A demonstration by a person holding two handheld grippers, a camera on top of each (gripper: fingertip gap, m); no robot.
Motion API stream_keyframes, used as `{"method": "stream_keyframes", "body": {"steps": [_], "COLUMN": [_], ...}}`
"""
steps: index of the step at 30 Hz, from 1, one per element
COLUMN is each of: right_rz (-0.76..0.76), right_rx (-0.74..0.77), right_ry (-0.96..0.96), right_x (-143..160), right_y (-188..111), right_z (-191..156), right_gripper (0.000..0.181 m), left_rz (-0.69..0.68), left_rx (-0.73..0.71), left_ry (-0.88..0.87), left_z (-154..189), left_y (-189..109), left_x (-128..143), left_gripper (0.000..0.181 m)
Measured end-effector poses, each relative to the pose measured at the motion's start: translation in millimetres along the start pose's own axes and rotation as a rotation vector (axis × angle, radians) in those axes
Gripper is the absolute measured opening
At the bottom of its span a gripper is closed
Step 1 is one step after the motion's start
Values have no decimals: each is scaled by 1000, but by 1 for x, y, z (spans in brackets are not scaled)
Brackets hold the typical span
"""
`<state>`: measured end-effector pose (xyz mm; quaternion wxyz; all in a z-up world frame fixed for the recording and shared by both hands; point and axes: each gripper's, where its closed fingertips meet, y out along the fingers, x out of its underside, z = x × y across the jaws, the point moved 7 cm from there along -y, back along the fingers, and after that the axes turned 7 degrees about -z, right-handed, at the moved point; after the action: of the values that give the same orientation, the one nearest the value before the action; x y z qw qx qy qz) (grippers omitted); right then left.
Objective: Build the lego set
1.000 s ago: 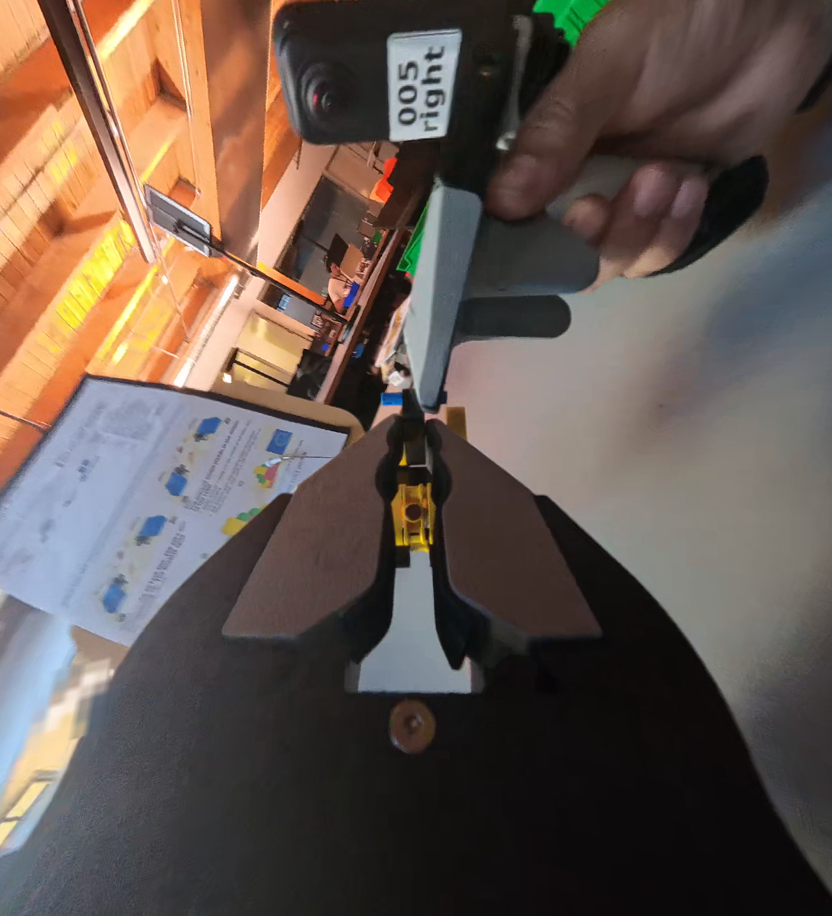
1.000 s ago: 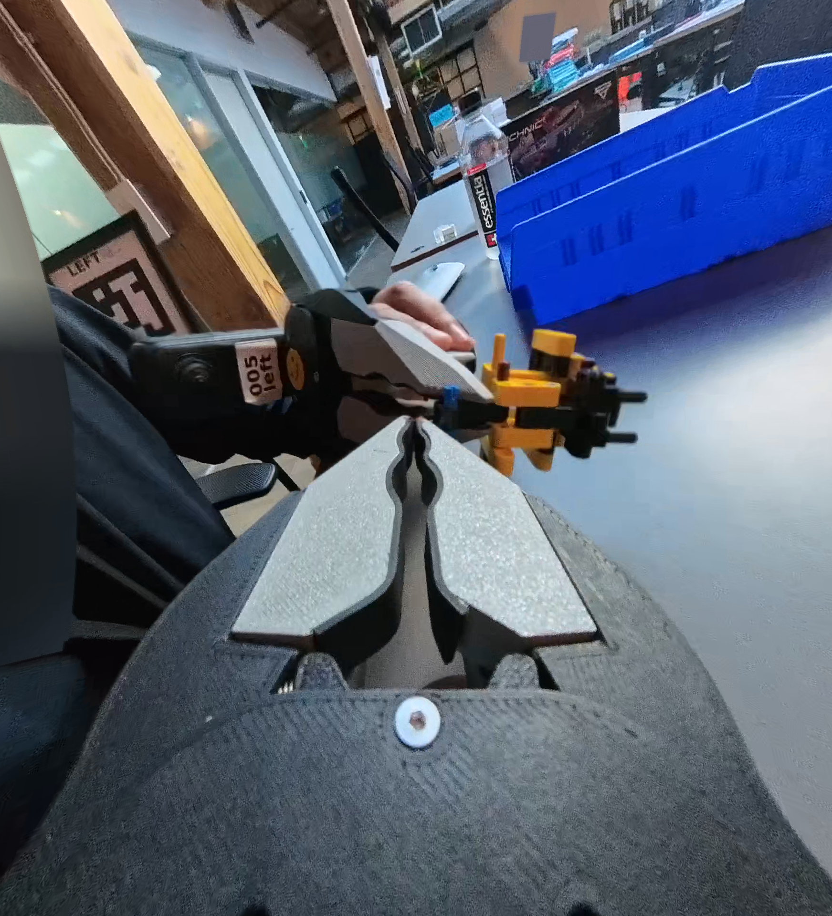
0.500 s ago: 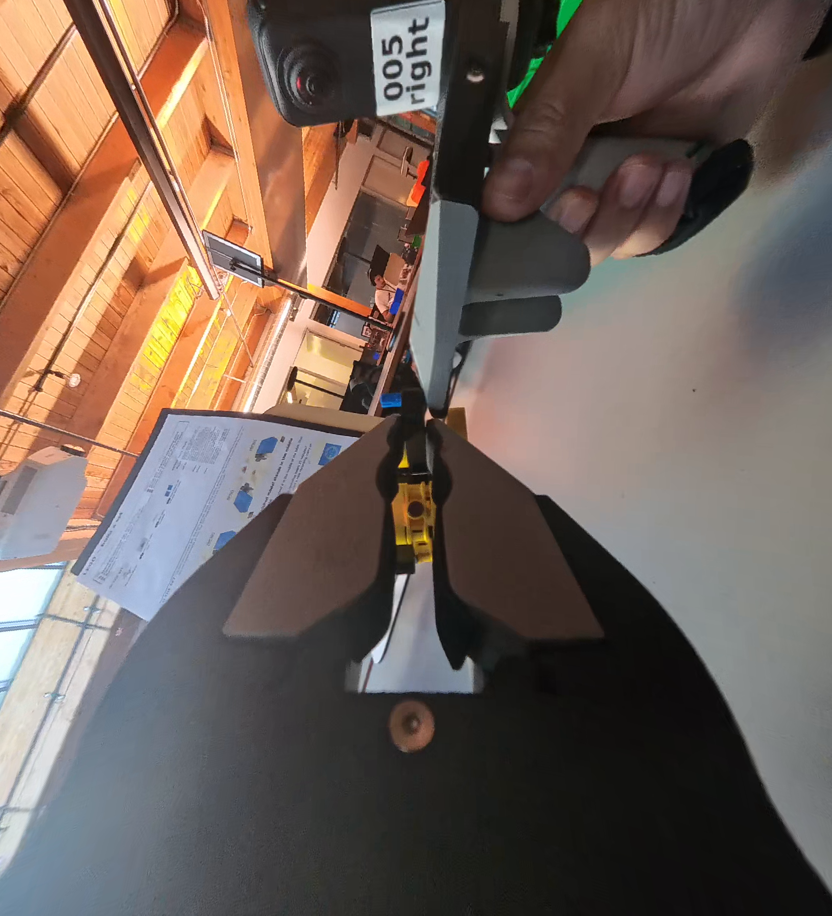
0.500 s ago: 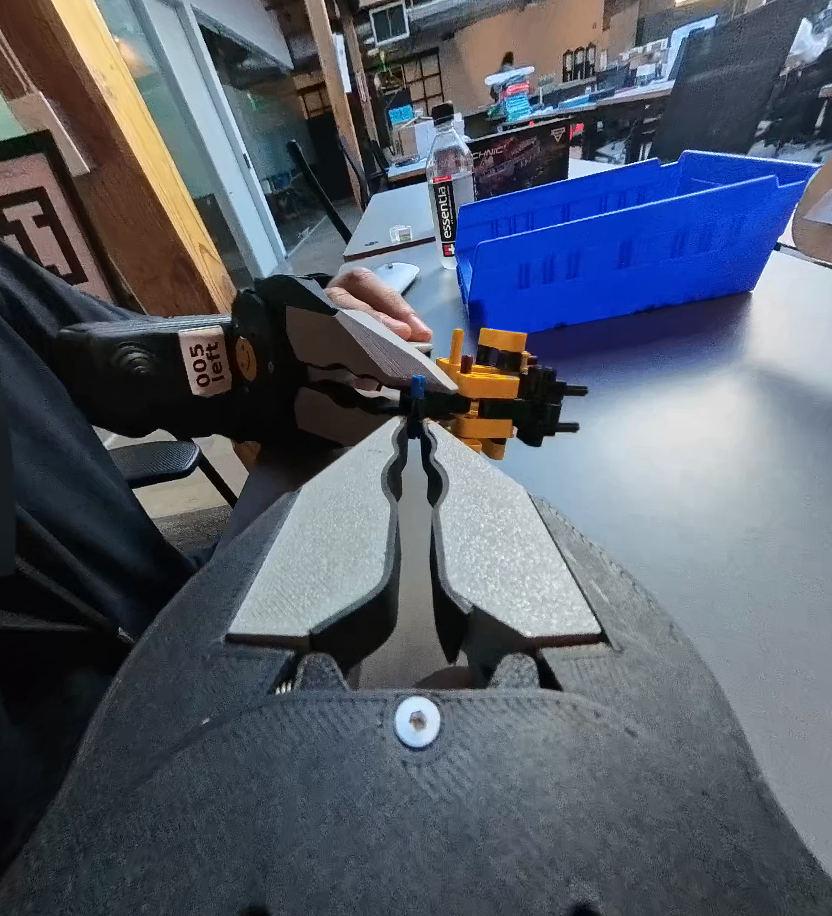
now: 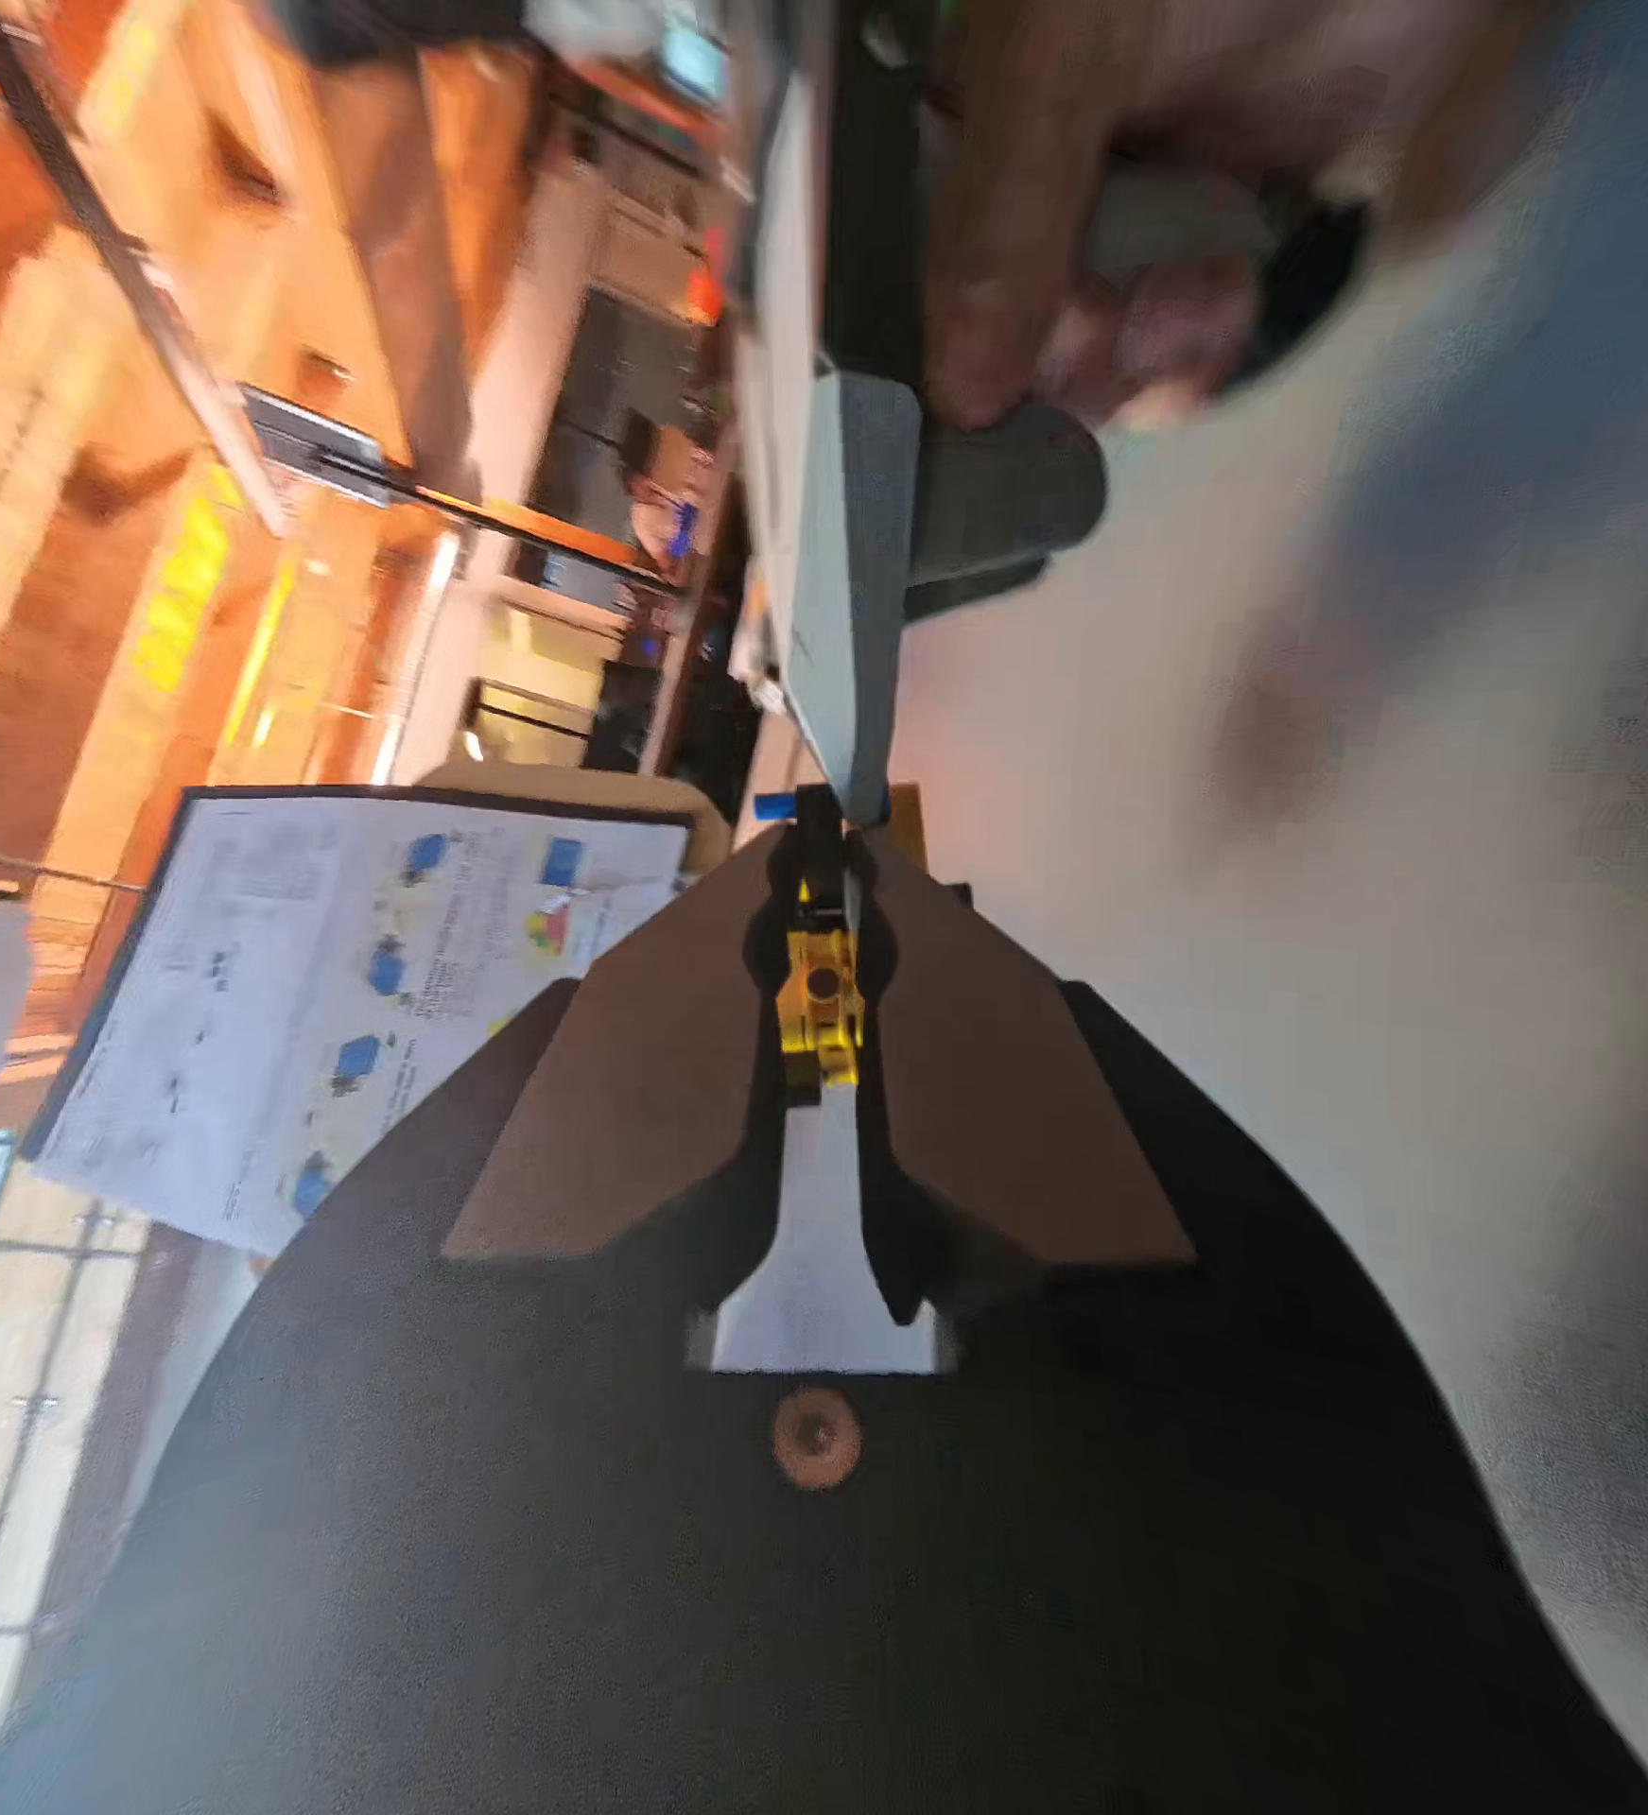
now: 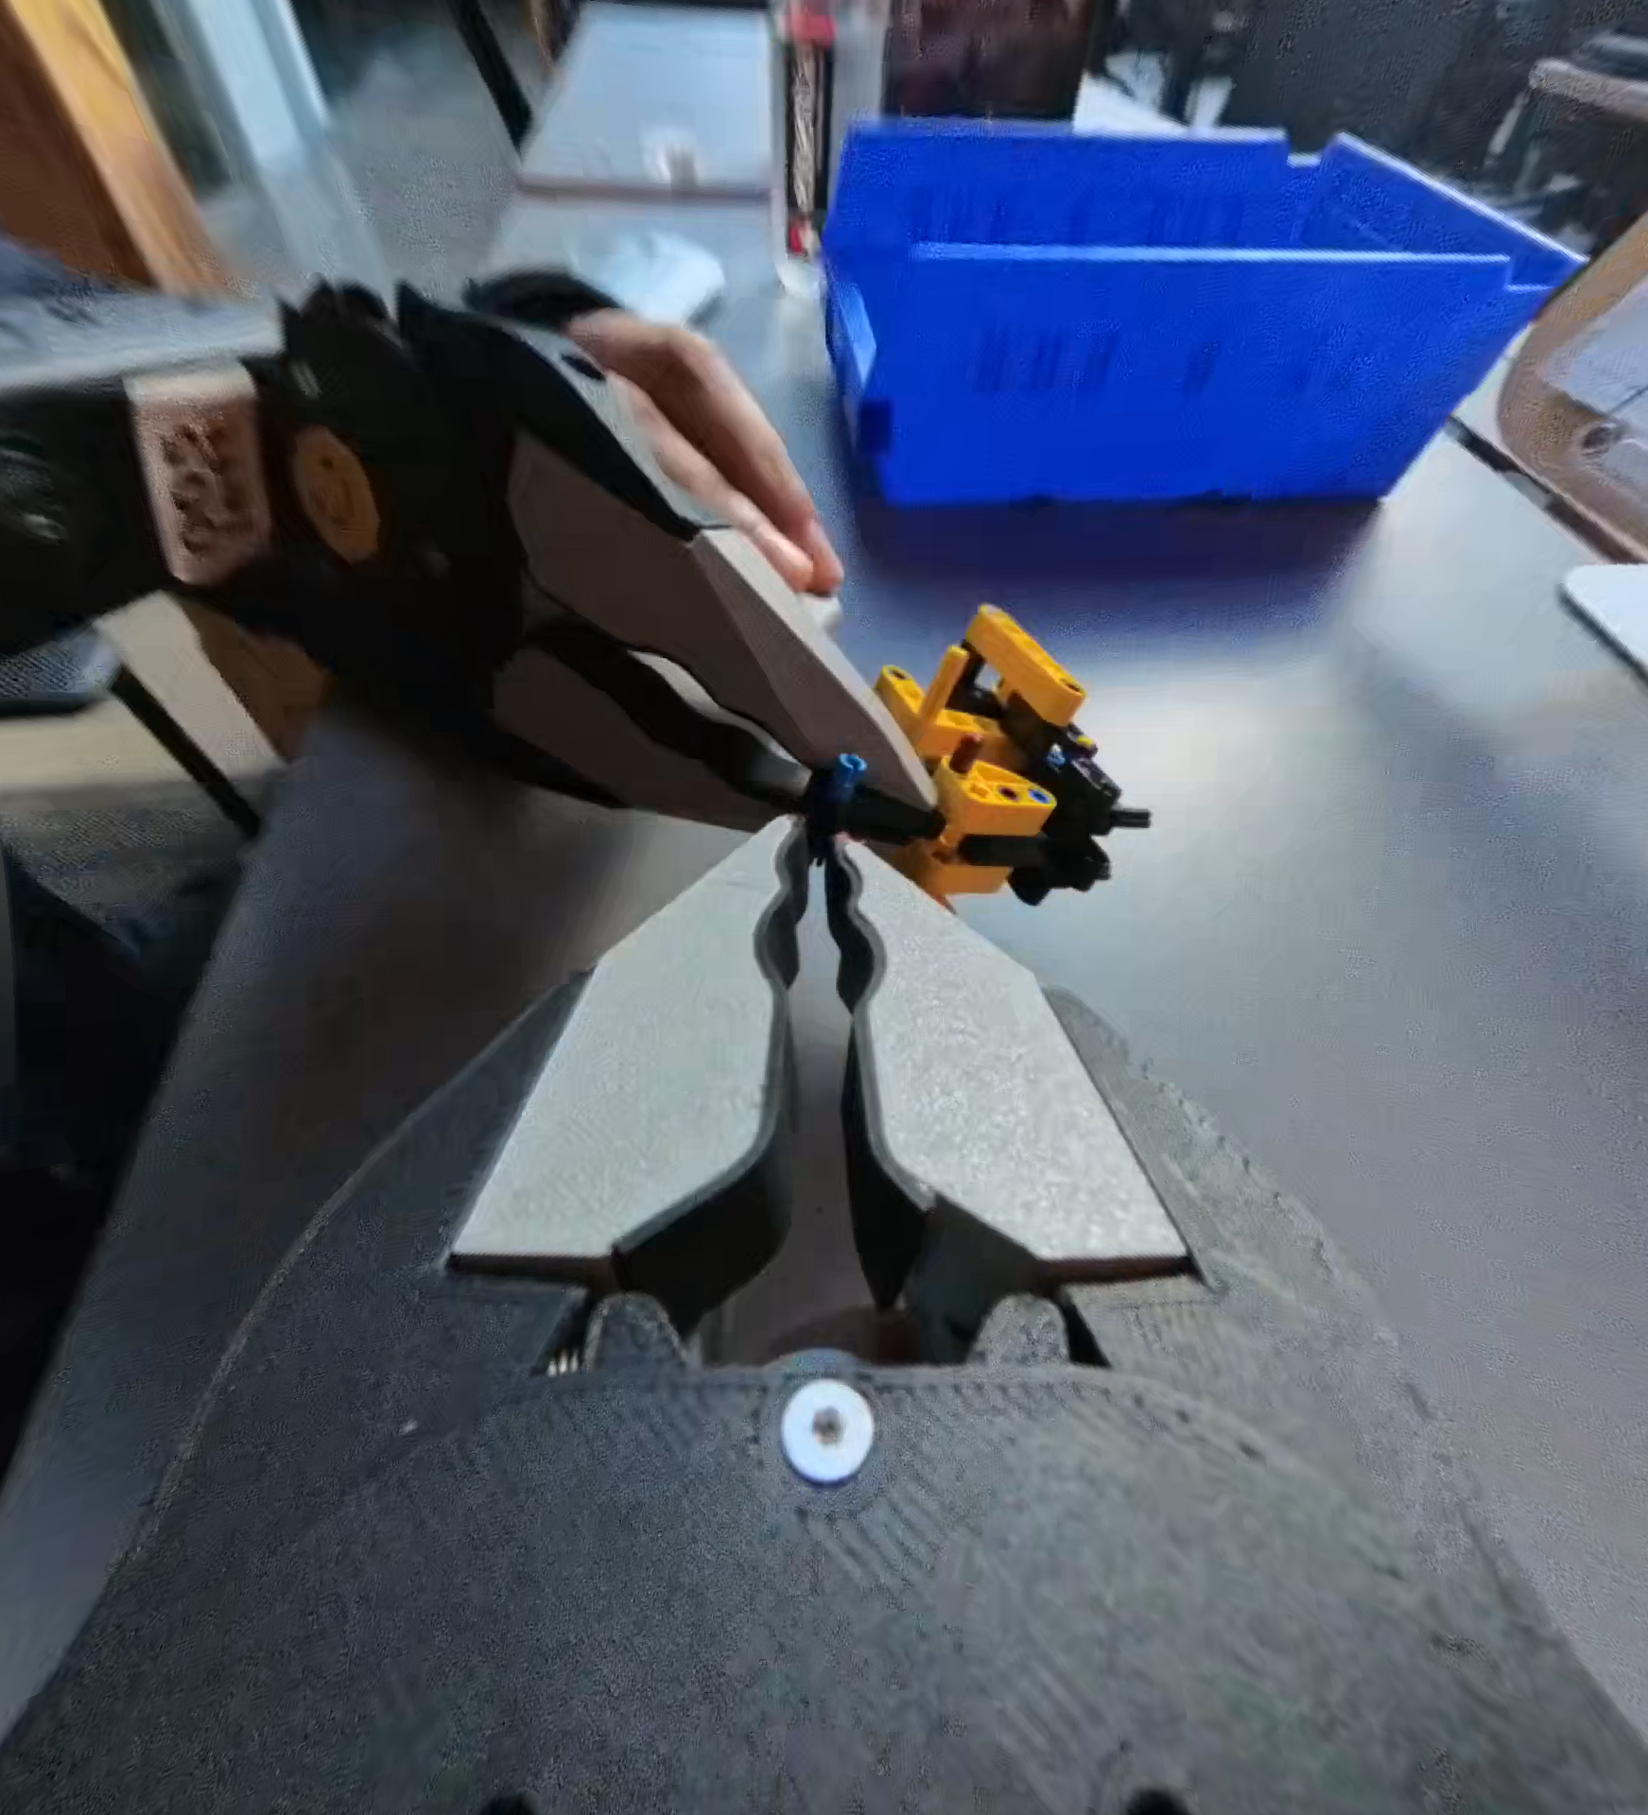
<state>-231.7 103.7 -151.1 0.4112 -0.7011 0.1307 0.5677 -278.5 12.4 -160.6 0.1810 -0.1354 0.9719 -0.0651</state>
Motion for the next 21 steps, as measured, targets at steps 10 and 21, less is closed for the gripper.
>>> {"method": "stream_keyframes", "body": {"steps": [10,21], "right_rz": [-421,-76], "right_rx": [-44,21], "right_ry": [-8,117], "right_x": [39,18], "right_y": [39,16], "right_z": [10,29], "right_gripper": [0,11], "left_rz": [-128,-109], "left_rx": [40,137], "left_ry": [-5,-175], "left_z": [10,8], "left_y": [14,19], "left_x": [27,41], "left_gripper": [1,4]}}
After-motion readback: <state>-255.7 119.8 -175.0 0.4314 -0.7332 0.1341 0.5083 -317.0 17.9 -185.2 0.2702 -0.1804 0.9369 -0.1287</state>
